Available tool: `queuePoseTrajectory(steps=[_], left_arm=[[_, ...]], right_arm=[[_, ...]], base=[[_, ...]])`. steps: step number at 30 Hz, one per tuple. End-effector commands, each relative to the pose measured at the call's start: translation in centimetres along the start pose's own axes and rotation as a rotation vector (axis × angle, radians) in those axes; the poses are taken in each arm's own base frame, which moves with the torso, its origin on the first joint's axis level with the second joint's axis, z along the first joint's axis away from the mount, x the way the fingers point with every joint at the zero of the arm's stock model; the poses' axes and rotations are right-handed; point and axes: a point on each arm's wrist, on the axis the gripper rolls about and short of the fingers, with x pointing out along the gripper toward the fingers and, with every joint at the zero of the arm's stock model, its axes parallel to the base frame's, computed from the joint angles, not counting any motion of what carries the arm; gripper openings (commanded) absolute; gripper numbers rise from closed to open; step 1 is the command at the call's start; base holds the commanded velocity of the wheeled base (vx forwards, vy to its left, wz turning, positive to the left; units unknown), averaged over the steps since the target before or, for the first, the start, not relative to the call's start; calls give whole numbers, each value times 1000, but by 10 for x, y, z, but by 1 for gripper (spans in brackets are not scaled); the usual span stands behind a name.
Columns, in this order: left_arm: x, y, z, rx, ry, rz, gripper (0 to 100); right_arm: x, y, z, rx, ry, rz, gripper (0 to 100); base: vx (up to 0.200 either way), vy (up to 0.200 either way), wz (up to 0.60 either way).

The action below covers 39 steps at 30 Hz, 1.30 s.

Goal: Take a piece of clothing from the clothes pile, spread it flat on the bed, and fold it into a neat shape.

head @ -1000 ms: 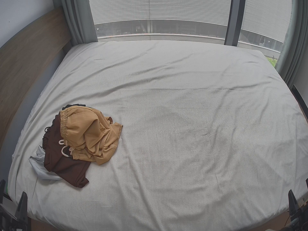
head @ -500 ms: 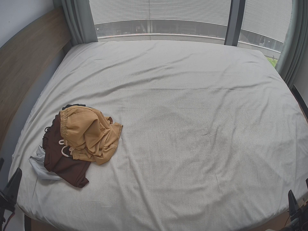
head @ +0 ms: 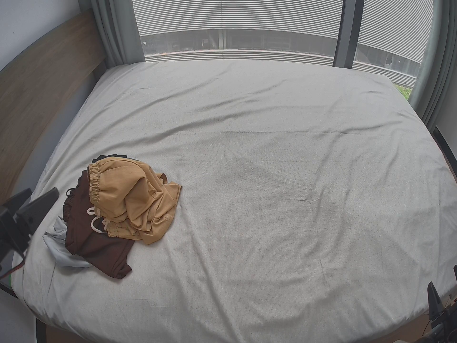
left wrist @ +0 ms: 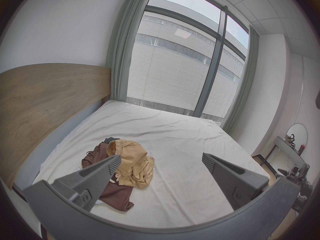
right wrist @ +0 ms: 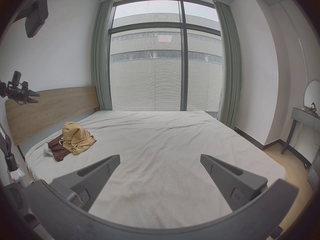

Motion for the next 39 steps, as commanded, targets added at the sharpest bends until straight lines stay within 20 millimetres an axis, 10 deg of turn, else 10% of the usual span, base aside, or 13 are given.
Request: queuePoseTrajectory(steps=[1, 13, 39], left_arm=[[55, 3, 8, -13, 82, 0, 100], [124, 19, -13, -71, 138, -29, 100], [181, 83, -30, -272, 107, 26, 100]], right_arm=[[0, 0, -5, 0, 1, 1, 100], [0, 0, -5, 0, 1, 1, 100], [0, 0, -5, 0, 1, 0, 100]], base=[[0, 0, 0], [0, 0, 0], [0, 0, 0]])
